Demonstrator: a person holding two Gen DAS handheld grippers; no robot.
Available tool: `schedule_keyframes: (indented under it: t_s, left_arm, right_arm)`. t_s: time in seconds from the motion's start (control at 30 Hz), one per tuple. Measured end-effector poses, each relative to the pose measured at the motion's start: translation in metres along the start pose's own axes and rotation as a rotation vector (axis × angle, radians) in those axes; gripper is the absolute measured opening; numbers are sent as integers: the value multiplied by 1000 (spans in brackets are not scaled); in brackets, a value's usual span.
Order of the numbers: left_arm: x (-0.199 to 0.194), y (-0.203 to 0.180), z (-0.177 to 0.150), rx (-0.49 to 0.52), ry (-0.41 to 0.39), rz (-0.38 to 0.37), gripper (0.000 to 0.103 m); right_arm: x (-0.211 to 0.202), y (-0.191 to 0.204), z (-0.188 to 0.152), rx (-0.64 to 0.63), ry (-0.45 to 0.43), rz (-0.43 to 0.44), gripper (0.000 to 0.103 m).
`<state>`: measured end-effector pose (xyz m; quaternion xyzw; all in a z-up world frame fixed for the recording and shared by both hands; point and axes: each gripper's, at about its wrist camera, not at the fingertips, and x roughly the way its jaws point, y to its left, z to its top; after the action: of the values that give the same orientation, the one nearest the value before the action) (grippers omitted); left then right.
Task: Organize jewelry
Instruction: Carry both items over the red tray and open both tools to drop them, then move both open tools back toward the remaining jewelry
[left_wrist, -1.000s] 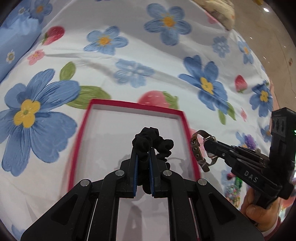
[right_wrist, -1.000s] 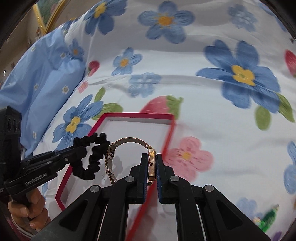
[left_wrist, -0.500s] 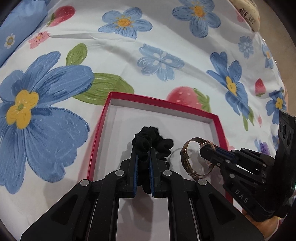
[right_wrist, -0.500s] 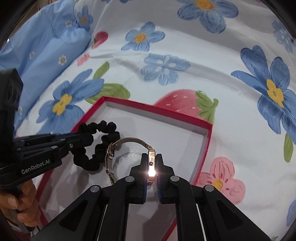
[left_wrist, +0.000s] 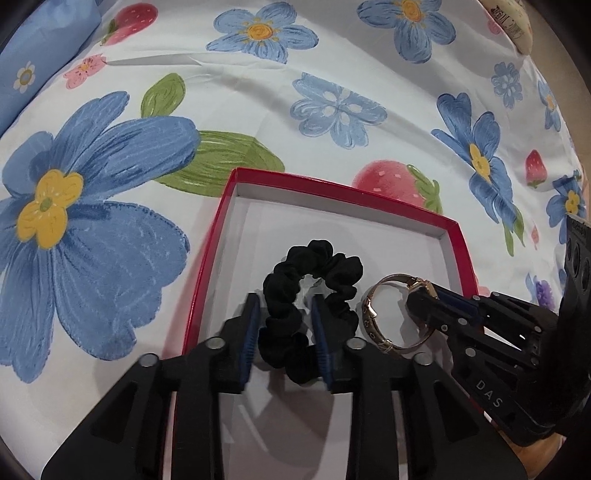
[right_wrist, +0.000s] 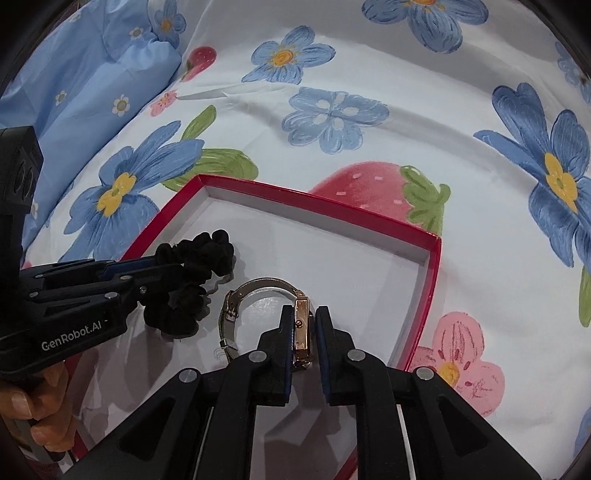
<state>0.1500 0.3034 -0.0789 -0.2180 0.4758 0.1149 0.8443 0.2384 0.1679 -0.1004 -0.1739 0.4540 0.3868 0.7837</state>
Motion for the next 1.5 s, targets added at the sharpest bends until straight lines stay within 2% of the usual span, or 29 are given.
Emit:
schedule_keyframes:
  t_s: [0.07, 0.1, 0.13, 0.4, 0.53, 0.73, 0.83, 1.4, 1.5]
  left_arm:
    - [-4, -1, 0, 5, -7, 12, 37]
    - [-6, -1, 0, 6, -11, 15, 40]
    - [-9, -1, -1, 6, -15, 17, 40]
    - [-35, 3, -9, -28, -51, 3, 47]
    - [-52, -1, -16, -37, -82, -16, 56]
    - [-71, -19, -29, -27, -106, -53, 58]
    - [-78, -32, -37, -15, -111, -75, 61]
    - [-90, -126, -80, 159, -61, -179, 62]
    - [-90, -141, -86, 191, -53, -186, 62]
  right_arm:
    - [-2, -1, 0, 12, -3, 19, 17]
    - [-4, -2, -1, 15, -7, 21, 21]
    - [-7, -2, -1, 17, -13, 22, 25]
    - [-38, -8, -6, 62, -73, 44, 35]
    - [-64, -16, -17, 106, -120, 62, 38]
    - [-105, -37, -43, 198, -187, 71, 46]
    - [-123, -50, -60, 245, -211, 59, 53]
    - [-208, -114, -163, 413, -290, -74, 54]
    - [-220, -127, -180, 444, -303, -107, 57]
